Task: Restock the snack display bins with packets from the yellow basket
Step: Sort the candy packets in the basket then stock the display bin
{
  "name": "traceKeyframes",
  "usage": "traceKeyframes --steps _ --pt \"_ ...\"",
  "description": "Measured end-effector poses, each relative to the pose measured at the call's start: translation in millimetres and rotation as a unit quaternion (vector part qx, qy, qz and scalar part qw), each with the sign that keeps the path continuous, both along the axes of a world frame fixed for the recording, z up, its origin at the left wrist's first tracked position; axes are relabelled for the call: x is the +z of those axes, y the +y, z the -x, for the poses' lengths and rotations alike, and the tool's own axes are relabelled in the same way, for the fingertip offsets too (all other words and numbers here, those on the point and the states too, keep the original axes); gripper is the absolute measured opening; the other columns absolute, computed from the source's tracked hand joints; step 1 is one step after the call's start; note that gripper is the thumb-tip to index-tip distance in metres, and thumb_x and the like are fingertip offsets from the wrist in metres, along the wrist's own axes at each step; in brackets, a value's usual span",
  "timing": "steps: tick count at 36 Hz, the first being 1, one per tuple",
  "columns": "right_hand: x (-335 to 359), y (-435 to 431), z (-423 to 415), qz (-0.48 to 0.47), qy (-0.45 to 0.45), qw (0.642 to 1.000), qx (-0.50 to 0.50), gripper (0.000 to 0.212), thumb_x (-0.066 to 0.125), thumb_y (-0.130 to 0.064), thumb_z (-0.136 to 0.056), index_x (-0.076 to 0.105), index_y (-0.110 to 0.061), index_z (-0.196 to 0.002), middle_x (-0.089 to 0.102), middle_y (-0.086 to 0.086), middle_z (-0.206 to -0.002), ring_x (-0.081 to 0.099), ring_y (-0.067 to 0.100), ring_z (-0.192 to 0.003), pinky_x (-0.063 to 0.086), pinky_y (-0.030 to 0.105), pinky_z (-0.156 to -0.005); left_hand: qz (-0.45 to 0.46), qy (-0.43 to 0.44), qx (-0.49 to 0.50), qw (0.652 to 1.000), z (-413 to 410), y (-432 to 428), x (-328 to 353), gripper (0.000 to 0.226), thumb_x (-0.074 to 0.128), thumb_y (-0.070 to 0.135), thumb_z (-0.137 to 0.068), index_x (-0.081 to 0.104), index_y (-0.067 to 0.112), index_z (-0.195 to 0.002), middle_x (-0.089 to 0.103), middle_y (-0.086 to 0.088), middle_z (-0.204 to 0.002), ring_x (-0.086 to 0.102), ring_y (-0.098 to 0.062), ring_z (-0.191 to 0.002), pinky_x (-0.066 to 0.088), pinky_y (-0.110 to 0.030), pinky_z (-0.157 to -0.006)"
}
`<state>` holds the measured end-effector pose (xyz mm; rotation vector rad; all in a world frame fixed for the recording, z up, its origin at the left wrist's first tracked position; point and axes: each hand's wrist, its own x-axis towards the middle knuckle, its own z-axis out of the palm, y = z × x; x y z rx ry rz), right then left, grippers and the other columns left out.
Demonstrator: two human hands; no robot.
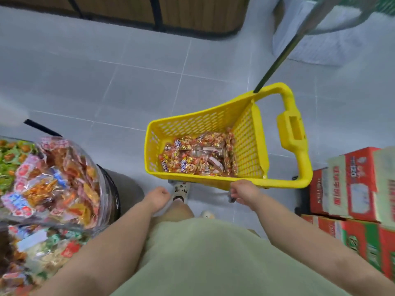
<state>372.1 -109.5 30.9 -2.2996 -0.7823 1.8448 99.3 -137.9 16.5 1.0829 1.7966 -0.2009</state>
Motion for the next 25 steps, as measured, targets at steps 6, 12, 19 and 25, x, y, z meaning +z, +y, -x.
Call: traceKeyframes --steps 6,12,19,25 --pt "3 41 21 -0.022 0.001 1.0 0.021 0.02 0.042 -0.01 -0.093 0.048 -0.013 -0.074 0.044 0.006 -0.07 0.043 0.015 -0.059 0.028 0.027 -0.053 -0.013 0.011 -0.026 1.0 18 65 -7 0.019 0.05 0.016 -0.093 0.058 0.008 -0.108 0.062 -0.017 -0.119 0.056 -0.03 -0.107 0.039 -0.028 -0.079" --pt "-8 72 40 0.024 -0.019 0.999 -0.04 0.027 0.037 -0.002 -0.095 0.045 -0.012 -0.071 0.039 0.007 -0.069 0.035 0.016 -0.057 0.021 0.025 -0.051 -0.007 0.004 -0.071 0.997 52 129 -15 0.008 0.052 0.015 -0.092 0.055 0.014 -0.085 0.057 -0.009 -0.092 0.05 -0.022 -0.084 0.038 -0.029 -0.07" --pt "-38 103 61 0.053 -0.059 0.997 0.011 0.022 0.045 -0.007 -0.095 0.063 -0.005 -0.108 0.062 0.016 -0.109 0.058 0.029 -0.105 0.048 0.024 -0.079 0.04 0.027 -0.048 0.998 92 175 -44 0.023 0.054 0.016 -0.091 0.061 0.001 -0.106 0.062 -0.014 -0.104 0.059 -0.032 -0.107 0.042 -0.031 -0.079" --pt "-75 122 71 0.082 -0.122 0.979 0.143 0.021 0.043 -0.014 -0.095 0.063 -0.01 -0.1 0.053 -0.007 -0.068 0.051 0.006 -0.06 0.04 0.015 -0.044 0.05 0.056 0.09 0.993 95 194 -75 0.035 0.06 0.019 -0.088 0.042 0.001 -0.112 0.056 -0.023 -0.116 0.057 -0.038 -0.108 0.044 -0.039 -0.082"
